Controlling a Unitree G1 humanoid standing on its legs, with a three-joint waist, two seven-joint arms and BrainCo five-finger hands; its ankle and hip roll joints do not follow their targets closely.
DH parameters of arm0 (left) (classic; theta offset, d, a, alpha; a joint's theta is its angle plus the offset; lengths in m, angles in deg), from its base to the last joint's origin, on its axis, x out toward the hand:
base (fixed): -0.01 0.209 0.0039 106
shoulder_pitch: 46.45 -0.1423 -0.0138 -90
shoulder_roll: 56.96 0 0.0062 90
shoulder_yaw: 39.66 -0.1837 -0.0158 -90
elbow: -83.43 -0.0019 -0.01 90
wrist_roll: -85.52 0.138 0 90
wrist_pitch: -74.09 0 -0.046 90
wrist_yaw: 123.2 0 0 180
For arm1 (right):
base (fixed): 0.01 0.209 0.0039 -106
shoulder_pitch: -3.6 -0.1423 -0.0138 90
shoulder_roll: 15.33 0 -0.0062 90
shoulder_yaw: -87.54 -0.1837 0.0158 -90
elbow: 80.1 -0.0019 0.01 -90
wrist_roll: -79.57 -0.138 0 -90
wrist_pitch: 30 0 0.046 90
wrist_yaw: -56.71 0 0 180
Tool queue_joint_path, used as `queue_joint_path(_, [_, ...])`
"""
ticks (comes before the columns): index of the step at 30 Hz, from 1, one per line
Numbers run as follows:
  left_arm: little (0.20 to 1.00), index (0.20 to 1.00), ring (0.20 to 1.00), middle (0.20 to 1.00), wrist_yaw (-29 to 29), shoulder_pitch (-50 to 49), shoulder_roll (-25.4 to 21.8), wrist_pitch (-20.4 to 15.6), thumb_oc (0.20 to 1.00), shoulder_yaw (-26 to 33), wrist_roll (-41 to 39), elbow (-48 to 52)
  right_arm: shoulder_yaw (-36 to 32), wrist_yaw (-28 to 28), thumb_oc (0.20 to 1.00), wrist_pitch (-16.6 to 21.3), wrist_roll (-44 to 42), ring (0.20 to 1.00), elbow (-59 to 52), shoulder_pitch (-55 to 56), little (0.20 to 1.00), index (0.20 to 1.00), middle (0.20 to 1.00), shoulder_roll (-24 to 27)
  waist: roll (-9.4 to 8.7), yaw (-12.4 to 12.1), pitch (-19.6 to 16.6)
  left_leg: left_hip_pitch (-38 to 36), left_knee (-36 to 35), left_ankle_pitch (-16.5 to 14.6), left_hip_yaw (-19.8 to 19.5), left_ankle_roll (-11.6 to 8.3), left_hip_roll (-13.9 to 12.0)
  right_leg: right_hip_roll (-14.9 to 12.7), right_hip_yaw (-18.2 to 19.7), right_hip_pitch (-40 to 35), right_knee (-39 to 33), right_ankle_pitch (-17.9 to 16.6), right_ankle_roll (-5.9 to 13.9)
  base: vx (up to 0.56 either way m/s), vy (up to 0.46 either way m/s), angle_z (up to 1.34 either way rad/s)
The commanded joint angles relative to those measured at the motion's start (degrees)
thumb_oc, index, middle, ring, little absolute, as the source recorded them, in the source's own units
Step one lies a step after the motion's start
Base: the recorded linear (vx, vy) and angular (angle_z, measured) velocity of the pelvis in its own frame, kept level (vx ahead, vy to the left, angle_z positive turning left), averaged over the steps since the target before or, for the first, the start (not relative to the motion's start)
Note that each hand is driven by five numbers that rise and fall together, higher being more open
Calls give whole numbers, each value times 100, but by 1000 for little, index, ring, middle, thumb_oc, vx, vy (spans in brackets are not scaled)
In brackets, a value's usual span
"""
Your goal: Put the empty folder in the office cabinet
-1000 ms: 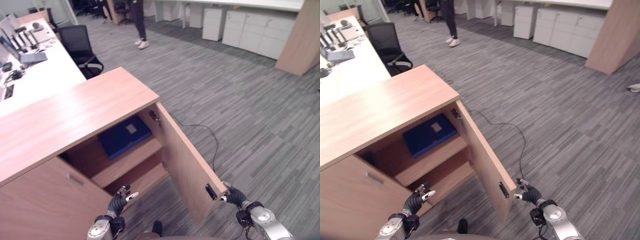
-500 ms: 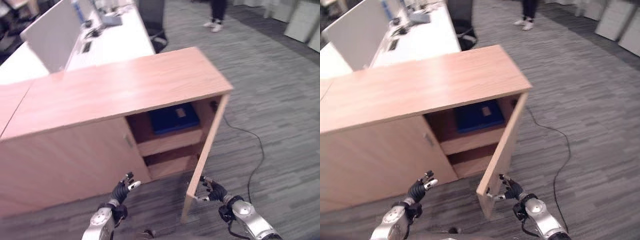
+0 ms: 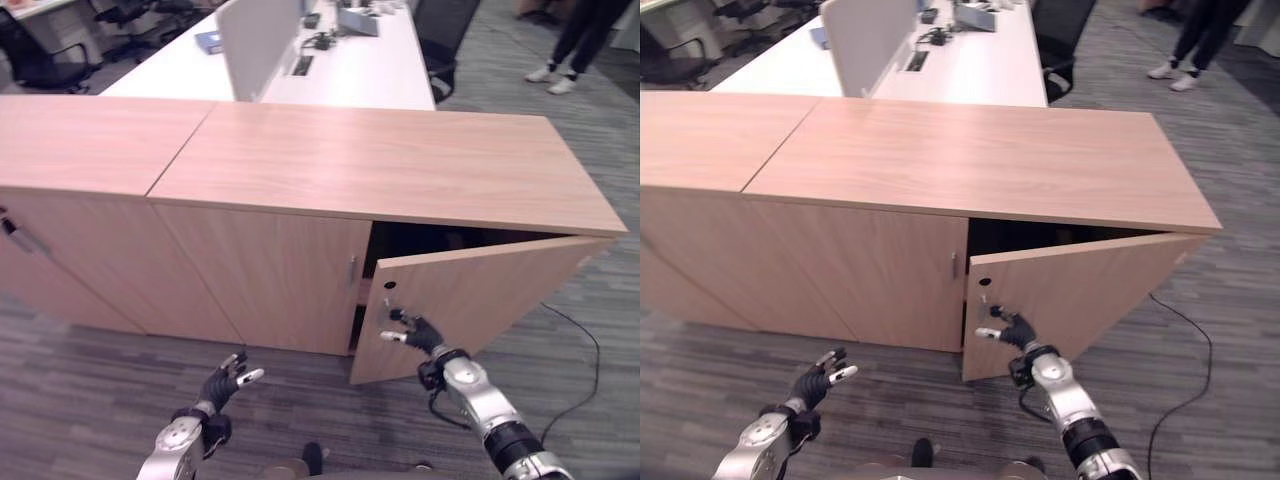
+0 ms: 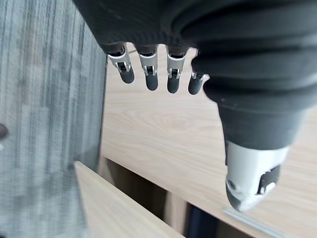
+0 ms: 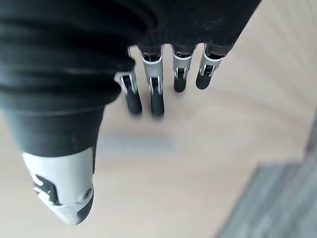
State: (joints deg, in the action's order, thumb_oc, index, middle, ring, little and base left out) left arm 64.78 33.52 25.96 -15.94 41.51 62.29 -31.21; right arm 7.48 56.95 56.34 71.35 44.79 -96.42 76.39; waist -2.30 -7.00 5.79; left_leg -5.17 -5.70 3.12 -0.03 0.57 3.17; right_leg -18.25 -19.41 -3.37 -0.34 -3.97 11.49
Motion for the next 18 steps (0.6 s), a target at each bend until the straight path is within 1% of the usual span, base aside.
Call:
queue_joint_path(1, [1000,1000,1000,1000,31,134,-42,-254,1000,-119,-21,234,-301,429,1000,437,-570,1000,245,-829,1000,1000,1000,293,104,-118,-18,-2,526,-784,214,-556,-674,75,-333,-354,106,217,142,76,-63,36])
queue_joint_path(2, [1000,1000,1000,1000,67,108,-135,-260,1000,-225,-6,355,-385,548,1000,395,-686,1000,835,-1100,1000,1000,1000,445,78,-180,-59,-32,496,-775,166,-575,-690,94,-373,-457,37,231,124,26,-30,17])
queue_joint_path(3, [1000,1000,1000,1000,66,112,-136,-256,1000,-224,-7,361,-383,543,1000,412,-693,1000,867,-1124,1000,1000,1000,449,80,-177,-47,-42,491,-773,163,-577,-691,98,-379,-471,26,228,124,23,-57,4])
queue_joint_path(5, [1000,1000,1000,1000,90,87,-202,-243,1000,-289,-53,462,-399,585,1000,369,-807,1000,1395,-1385,1000,1000,1000,557,67,-231,-52,-70,406,-705,136,-615,-717,133,-444,-537,-55,224,111,5,-70,12])
queue_joint_path(6, [1000,1000,1000,1000,157,55,-262,-219,1000,-348,-78,464,-391,513,1000,277,-849,1000,1991,-1646,1000,1000,1000,793,40,-280,-90,-102,315,-670,76,-656,-751,183,-488,-604,-146,221,107,20,-73,16])
queue_joint_path(8, [1000,1000,1000,1000,161,54,-282,-213,1000,-370,-80,492,-386,498,1000,271,-887,1000,2186,-1761,1000,1000,1000,857,42,-291,-80,-115,306,-660,57,-668,-768,200,-521,-628,-160,221,97,22,-63,9])
queue_joint_path(13, [1000,1000,1000,1000,195,65,-341,-191,1000,-445,-118,525,-358,464,1000,217,-917,1000,2929,-2240,1000,1000,1000,1223,63,-342,-46,-142,300,-616,26,-732,-847,292,-614,-722,-240,238,60,6,-57,5])
queue_joint_path(18, [1000,1000,1000,1000,239,121,-389,-187,1000,-570,-114,535,-344,406,1000,183,-923,1000,3413,-2488,1000,1000,1000,1511,97,-373,-46,-96,288,-548,-62,-776,-897,363,-676,-750,-293,254,35,6,-28,10])
